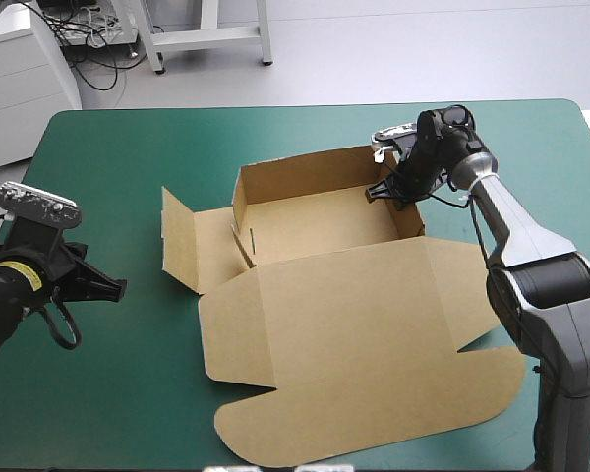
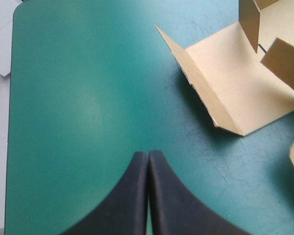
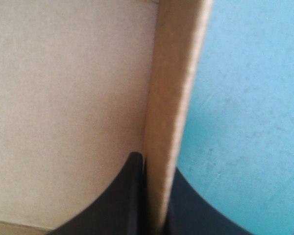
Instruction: Fold the box
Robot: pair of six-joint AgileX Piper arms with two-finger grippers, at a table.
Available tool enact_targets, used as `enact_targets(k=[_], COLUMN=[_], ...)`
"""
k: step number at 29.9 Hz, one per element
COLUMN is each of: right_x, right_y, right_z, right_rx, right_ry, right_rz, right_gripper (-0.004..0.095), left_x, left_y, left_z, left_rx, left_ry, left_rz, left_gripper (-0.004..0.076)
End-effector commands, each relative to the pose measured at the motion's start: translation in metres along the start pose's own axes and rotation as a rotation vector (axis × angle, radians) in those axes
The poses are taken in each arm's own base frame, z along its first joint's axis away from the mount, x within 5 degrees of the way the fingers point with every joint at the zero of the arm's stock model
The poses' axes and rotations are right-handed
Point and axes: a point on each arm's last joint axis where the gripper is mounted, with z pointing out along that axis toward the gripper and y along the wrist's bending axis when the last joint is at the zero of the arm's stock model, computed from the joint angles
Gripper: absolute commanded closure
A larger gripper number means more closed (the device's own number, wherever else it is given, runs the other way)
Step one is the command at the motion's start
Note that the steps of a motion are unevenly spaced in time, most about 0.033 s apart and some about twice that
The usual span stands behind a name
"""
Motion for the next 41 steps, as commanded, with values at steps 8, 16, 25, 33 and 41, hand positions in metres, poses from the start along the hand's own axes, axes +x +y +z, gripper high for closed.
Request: enact_targets(k=[8, 16, 25, 33, 41], right_x=[0.002, 0.033, 0.097, 0.148, 0.175], right_y=[-0.002, -0.008, -0.021, -0.020, -0.008], right_z=[-0.093, -0.188, -0.262, -0.293, -0.311], right_rx=[0.000, 0.009, 0.108, 0.044, 0.072], right_ry=[-0.191, -0.395, -0.524, -0.626, -0.677], right_rz=[-0.043, -0.033, -0.001, 0.031, 0.016], right_gripper=[0.0931, 0.0931, 0.0932, 0.0931, 0.0932], left_x=[-0.006, -0.006, -0.006, -0.008, -0.003], left_y=[0.003, 0.008, 0.011, 0.009, 0.001], left_z=[-0.009, -0.010, -0.010, -0.007, 0.011], left_rx=[-0.011, -0.067, -0.094, -0.086, -0.027], left_ry=[-0.067, -0.071, -0.073, -0.103, -0.123], left_rz=[-0.030, -0.054, -0.066, -0.062, -0.095], left_gripper=[0.0737, 0.0756, 0.0756, 0.0754, 0.0730])
